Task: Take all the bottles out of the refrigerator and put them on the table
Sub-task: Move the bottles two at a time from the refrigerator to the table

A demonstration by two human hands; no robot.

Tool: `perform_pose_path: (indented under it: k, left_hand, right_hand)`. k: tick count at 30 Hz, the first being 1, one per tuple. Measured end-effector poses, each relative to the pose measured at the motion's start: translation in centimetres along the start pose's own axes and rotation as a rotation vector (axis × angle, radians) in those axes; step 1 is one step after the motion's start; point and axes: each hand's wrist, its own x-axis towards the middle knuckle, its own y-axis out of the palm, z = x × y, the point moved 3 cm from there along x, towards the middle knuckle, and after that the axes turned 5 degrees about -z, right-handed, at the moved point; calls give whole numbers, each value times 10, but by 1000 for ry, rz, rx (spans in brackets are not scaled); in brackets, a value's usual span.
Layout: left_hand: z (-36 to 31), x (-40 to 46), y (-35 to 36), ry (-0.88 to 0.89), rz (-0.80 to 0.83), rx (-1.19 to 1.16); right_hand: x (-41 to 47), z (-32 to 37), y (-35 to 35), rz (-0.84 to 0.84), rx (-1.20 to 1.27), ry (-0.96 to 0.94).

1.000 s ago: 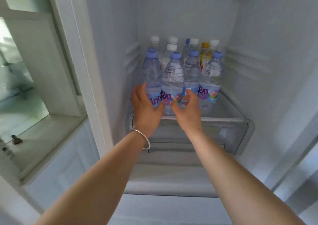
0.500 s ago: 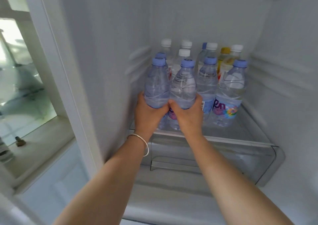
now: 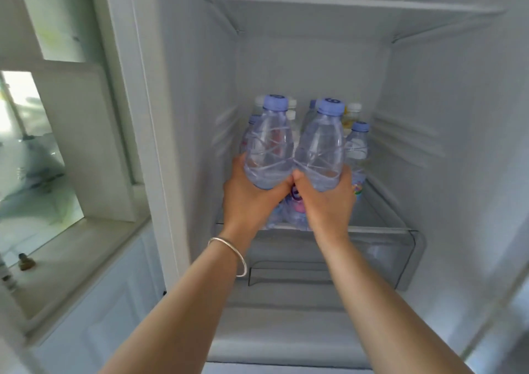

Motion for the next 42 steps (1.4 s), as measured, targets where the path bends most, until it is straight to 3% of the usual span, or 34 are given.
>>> perform_pose_path:
  k: [6,13,26,36,42]
  left_hand:
    - [-5,-63,-20,-27,192,-61]
    - [-5,-180,-20,-123,541,-142]
    - [-126,-438,23,-210,1207,-436]
    - [-233,-674,36,-341,1390,-543]
    - [-267,-762,62,-400,1452,-521]
  right_hand:
    - [-72,25,-57,-112,-110,51]
    - [-183,45,-171,-302,-296,195]
    - [-351,138,-425,-776,-457,210]
    - [-482,216,-636,-891,-634,310]
    - [-519,234,-729,-963,-643,385]
